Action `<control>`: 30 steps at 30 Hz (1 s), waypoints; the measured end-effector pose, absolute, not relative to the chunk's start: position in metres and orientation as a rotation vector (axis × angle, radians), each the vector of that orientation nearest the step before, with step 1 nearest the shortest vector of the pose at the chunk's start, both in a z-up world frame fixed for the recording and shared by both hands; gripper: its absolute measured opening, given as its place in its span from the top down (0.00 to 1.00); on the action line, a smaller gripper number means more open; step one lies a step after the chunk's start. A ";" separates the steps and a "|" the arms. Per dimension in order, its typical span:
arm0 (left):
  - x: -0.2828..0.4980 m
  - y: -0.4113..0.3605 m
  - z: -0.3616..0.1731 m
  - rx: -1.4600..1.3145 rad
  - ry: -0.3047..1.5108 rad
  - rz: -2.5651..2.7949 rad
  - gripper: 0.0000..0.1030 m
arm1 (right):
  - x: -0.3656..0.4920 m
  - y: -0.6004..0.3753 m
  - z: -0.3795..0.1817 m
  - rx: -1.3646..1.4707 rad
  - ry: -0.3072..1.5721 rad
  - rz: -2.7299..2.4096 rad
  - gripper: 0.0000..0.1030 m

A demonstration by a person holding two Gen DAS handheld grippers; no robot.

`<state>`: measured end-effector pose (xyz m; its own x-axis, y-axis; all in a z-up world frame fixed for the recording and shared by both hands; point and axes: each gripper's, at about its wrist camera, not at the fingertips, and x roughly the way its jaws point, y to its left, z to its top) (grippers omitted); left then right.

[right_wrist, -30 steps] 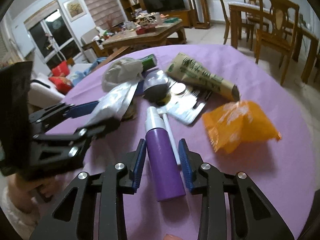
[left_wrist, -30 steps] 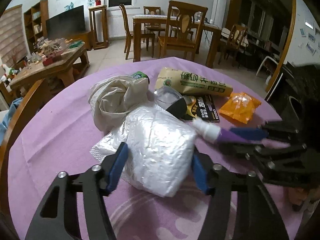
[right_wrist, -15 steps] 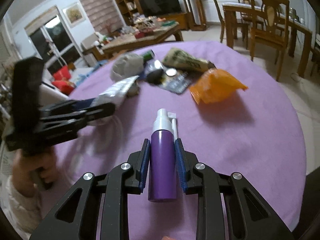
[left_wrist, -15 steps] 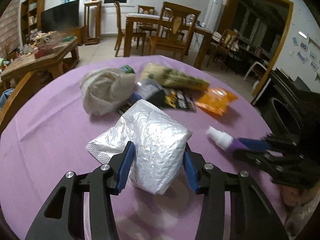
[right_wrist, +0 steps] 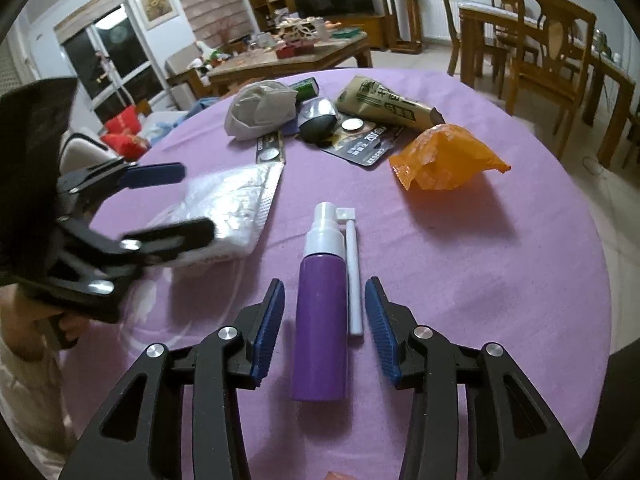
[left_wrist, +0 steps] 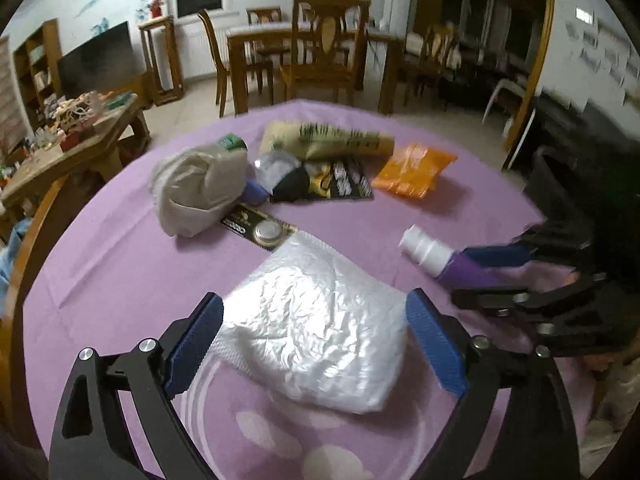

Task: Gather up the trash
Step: 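Grasp the foil package with the left tool while the right tool grasps the purple spray bottle, then carry the foil package and purple bottle to the black bin and release both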

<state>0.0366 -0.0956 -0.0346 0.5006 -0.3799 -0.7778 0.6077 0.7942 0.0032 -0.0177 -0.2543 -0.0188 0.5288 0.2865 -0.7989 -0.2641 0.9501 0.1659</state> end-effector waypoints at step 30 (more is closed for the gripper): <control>-0.002 -0.132 0.005 0.141 0.713 -0.782 0.49 | -0.083 -0.345 0.042 0.322 0.622 0.364 0.75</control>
